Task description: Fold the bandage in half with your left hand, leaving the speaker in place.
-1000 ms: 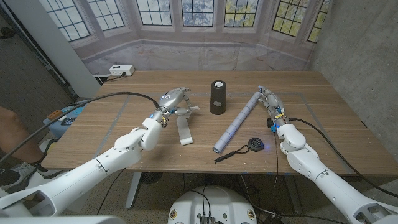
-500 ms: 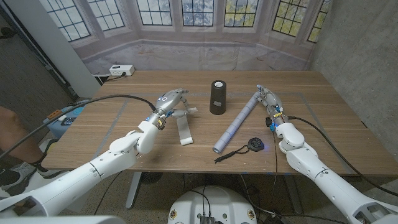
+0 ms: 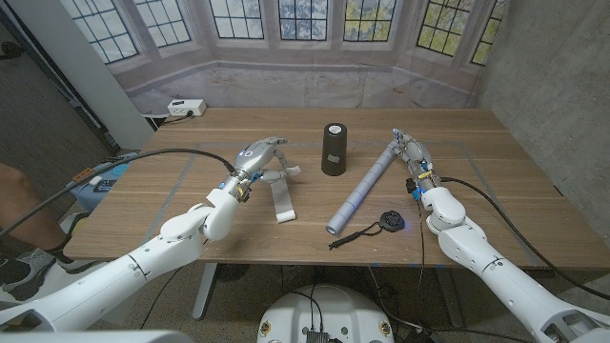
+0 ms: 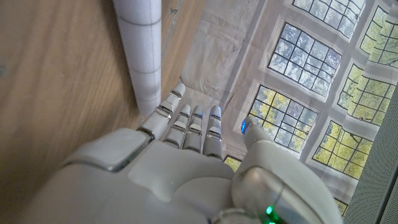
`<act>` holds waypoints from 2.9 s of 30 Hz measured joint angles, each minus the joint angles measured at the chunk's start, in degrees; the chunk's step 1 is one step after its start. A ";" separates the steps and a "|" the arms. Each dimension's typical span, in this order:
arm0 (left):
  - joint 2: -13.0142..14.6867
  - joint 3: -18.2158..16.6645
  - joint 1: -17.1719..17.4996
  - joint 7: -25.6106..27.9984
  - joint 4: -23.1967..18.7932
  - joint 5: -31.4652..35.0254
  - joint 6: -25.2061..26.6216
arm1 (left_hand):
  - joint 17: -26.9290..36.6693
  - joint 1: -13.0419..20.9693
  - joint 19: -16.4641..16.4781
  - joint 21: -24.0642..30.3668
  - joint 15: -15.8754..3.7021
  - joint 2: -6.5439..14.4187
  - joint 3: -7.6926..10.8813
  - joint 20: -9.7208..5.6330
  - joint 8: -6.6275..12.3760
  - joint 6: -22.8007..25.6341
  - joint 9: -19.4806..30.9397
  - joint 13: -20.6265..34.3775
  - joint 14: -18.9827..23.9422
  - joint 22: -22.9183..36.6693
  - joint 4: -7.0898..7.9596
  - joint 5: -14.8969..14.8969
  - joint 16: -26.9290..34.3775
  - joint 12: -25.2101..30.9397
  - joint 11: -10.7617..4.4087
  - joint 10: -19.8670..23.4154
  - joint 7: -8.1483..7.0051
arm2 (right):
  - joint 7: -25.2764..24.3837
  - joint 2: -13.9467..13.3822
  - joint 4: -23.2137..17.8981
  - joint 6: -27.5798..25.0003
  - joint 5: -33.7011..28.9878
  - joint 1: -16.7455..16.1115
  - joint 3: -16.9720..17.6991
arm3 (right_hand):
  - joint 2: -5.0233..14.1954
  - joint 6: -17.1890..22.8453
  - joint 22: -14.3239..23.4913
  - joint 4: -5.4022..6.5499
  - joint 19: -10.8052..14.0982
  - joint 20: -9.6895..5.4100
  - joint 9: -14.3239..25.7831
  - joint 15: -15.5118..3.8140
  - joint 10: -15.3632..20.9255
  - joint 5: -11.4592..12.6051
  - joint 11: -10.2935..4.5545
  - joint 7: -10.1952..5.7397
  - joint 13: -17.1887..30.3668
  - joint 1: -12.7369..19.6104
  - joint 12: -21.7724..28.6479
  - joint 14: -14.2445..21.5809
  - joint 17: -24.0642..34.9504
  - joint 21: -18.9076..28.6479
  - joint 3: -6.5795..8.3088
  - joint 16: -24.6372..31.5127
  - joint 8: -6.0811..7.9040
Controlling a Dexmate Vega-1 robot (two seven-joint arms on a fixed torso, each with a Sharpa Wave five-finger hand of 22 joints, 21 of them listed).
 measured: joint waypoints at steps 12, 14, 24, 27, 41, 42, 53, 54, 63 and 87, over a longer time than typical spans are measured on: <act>0.72 -0.55 0.55 0.25 -0.13 0.57 -2.61 | 0.29 0.00 0.00 0.00 -0.22 0.00 0.00 0.00 0.44 0.00 0.00 0.00 -0.23 0.01 0.00 0.00 0.00 0.00 0.00 0.00 0.00 | -1.03 -0.31 -1.21 0.09 -0.19 -1.44 0.50 | 0.00 0.00 0.00 0.00 0.00 0.00 0.00 0.00 0.00 0.00 0.00 0.00 0.00 0.00 0.00 0.00 0.00 0.00 0.00 0.00 0.00; 0.88 -0.70 0.68 0.26 -0.12 0.62 -2.89 | 0.29 0.00 0.00 0.00 -0.24 0.00 0.00 0.00 0.44 0.00 0.00 0.00 -0.21 0.01 0.00 0.00 0.00 0.00 0.00 0.00 0.00 | -1.18 -0.34 -1.31 0.13 -0.22 -1.57 0.57 | 0.00 0.00 0.00 0.00 0.00 0.00 0.00 0.00 0.00 0.00 0.00 0.00 0.00 0.00 0.00 0.00 0.00 0.00 0.00 0.00 0.00; 1.93 -1.55 1.95 0.26 -0.34 0.66 -3.77 | 0.26 0.00 0.01 0.00 -0.43 0.00 0.48 0.01 0.43 0.00 -0.01 0.00 -0.01 0.01 -0.01 0.00 0.00 0.00 -0.31 0.32 0.00 | -1.86 -0.38 -1.69 0.16 -0.58 -1.93 0.67 | 0.00 0.00 0.00 0.00 0.00 0.00 0.00 0.00 0.00 0.00 0.00 0.00 0.00 0.00 0.00 0.00 0.00 0.00 0.00 0.00 0.00; 2.38 -1.99 2.71 0.20 -0.73 0.62 -4.57 | 0.22 0.00 0.01 0.00 -0.43 0.00 0.48 0.01 0.43 0.00 0.00 0.00 -0.01 0.01 -0.01 0.22 0.00 0.00 -0.31 0.32 0.00 | -2.02 -0.47 -2.29 0.16 -0.67 -2.31 0.79 | 0.00 0.00 0.00 0.00 0.00 0.00 0.00 0.00 0.00 0.00 0.00 0.00 0.00 0.00 0.00 0.00 0.00 0.00 0.00 0.00 0.00; 3.21 -3.09 4.95 0.11 -1.60 0.38 -4.63 | 0.28 0.00 0.01 0.00 -0.42 0.00 0.48 0.01 0.43 -0.22 0.00 0.30 -0.01 0.02 -0.01 0.22 0.00 0.00 -0.31 0.31 -0.21 | -2.36 -0.46 -2.81 0.10 -1.00 -2.70 0.76 | 0.00 0.00 0.00 0.00 0.00 0.00 0.00 0.00 0.00 0.00 0.00 0.00 0.00 0.00 0.00 0.00 -0.01 0.00 0.00 0.00 0.00; 3.21 -3.12 5.06 0.13 -1.60 0.38 -4.65 | 0.29 0.00 0.01 0.00 -0.42 0.00 0.48 0.01 0.43 -0.22 0.00 0.30 -0.01 0.02 -0.01 0.22 0.00 0.00 -0.31 0.31 -0.21 | -2.41 -0.45 -2.85 0.10 -1.00 -2.79 0.76 | 0.00 0.00 0.00 0.00 0.00 0.00 0.00 0.00 0.00 0.00 0.00 0.00 0.00 0.00 0.00 0.00 -0.01 0.00 0.00 0.00 0.00; 2.75 -3.18 5.50 0.72 -1.13 0.67 -4.91 | 0.28 -0.24 0.01 0.00 -0.42 0.25 0.63 0.01 0.84 -0.22 -0.01 0.29 -0.01 0.02 0.15 0.22 0.00 0.00 -0.31 0.31 -0.21 | -2.81 -0.39 -3.20 0.10 -1.04 -3.54 0.80 | 0.00 0.00 0.00 0.00 0.00 0.00 0.00 0.00 0.00 0.00 0.00 0.00 0.00 0.00 0.00 0.00 -0.01 0.00 0.00 0.00 0.00; 2.66 -3.16 5.51 0.73 -1.01 0.68 -4.94 | 0.28 -0.24 0.01 0.07 -0.42 0.25 0.63 0.01 0.84 -0.22 -0.01 0.29 -0.01 0.02 0.15 0.22 0.00 0.00 -0.31 0.31 -0.21 | -2.89 -0.38 -3.25 0.13 -1.05 -3.67 0.82 | 0.00 0.00 0.00 0.00 0.00 0.00 0.00 0.00 0.00 0.00 0.00 0.00 0.00 0.00 0.00 0.00 0.00 0.00 0.00 0.00 0.00; 2.37 -2.78 5.56 0.71 -0.41 0.62 -5.21 | 0.28 -0.24 0.01 0.35 -0.41 0.24 0.87 0.01 0.84 -0.22 0.16 0.29 -0.01 0.02 -0.09 0.22 0.00 -0.23 -0.30 0.31 -0.21 | -3.56 -0.36 -3.78 0.37 -1.22 -4.50 1.04 | 0.00 0.00 0.00 0.00 0.00 0.00 0.00 0.00 0.00 0.00 0.00 0.00 0.00 0.00 0.00 0.00 -0.01 0.00 0.00 0.00 0.00; 2.72 -2.72 7.58 -1.13 -1.51 -1.69 -5.44 | 0.27 -0.24 -0.31 0.35 -0.41 0.24 1.11 -0.31 0.84 -0.54 0.16 0.28 -0.01 0.03 0.16 0.67 0.00 -0.23 -0.30 0.31 -0.31 | -4.62 -0.57 -5.36 1.16 -0.95 -7.18 2.08 | 0.00 0.00 0.00 0.00 0.00 0.00 0.00 0.00 0.00 0.00 0.00 0.00 0.00 0.00 0.00 0.00 -0.01 0.00 0.00 0.00 0.00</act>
